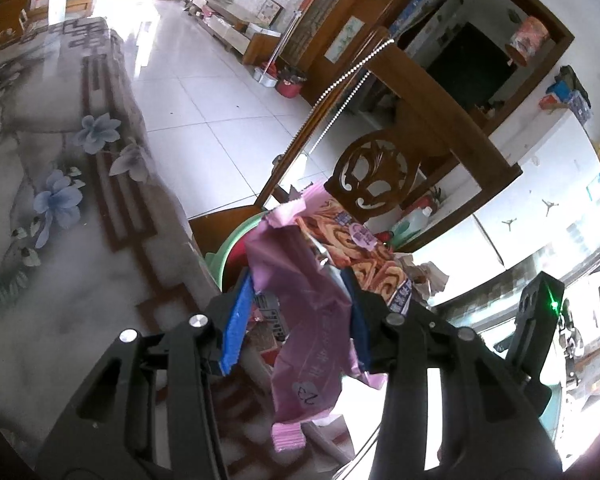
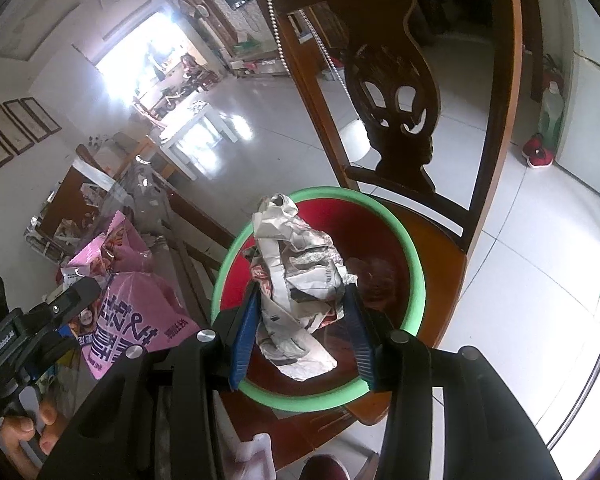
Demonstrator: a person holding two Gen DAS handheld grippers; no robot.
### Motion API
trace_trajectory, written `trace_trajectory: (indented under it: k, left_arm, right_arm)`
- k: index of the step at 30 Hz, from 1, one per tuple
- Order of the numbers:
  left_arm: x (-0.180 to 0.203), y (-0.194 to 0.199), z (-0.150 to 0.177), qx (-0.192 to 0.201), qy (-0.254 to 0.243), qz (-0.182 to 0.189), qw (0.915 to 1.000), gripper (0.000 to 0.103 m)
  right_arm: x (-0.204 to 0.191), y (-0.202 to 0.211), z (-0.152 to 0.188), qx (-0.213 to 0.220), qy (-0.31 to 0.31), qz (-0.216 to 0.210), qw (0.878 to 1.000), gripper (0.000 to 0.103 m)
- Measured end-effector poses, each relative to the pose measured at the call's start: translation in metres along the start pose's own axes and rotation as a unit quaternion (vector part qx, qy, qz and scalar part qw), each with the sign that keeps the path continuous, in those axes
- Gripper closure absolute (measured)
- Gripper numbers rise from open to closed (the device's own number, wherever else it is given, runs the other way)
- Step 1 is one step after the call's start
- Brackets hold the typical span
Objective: Collect trash
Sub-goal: 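Open both tools over the red bin to drop snack bag and paper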
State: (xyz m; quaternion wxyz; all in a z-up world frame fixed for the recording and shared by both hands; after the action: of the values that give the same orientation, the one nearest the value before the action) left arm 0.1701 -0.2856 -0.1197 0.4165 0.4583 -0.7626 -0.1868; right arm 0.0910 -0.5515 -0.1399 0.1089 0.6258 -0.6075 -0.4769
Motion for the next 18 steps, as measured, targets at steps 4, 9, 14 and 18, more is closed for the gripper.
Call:
trace_trajectory:
  k: [4,9,14,18]
  left_arm:
    - [0.002,-0.004,-0.002,0.004,-0.001,0.002,1.0000,0.054]
    - [0.000,0.000,0.000,0.011,-0.001,0.006,0.9999,0.040]
    - [-0.006,0.018,-0.001,0.022,-0.002,0.006,0.9997,0.025]
    - [-0.031,0.057,-0.005,0.041,-0.027,-0.024,0.9985,0.018]
  right_arm:
    - [0.002,-0.003,-0.001,0.002,-0.010,0.003,1.000,0.053]
    - [0.004,-0.002,-0.003,0.008,-0.028,0.003,1.000,0.039]
    - [-0.014,0.006,-0.005,0.003,-0.022,-0.012,1.000,0.037]
    - [-0.061,0.016,-0.006,-0.009,0.008,-0.064,0.998,0.034]
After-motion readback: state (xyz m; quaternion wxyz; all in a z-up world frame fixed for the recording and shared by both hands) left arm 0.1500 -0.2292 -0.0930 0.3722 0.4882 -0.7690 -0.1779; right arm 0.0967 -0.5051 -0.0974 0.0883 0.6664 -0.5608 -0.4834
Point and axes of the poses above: each gripper's, at about its wrist camera, not at the fingertips, and y roughly against the way its jaws point, x to its right, z to its underside, the point moved 1 cm from there along -y, roughly the way its jaws point, and after that the axes turned 3 degrees about x, right-handed, at the moved point
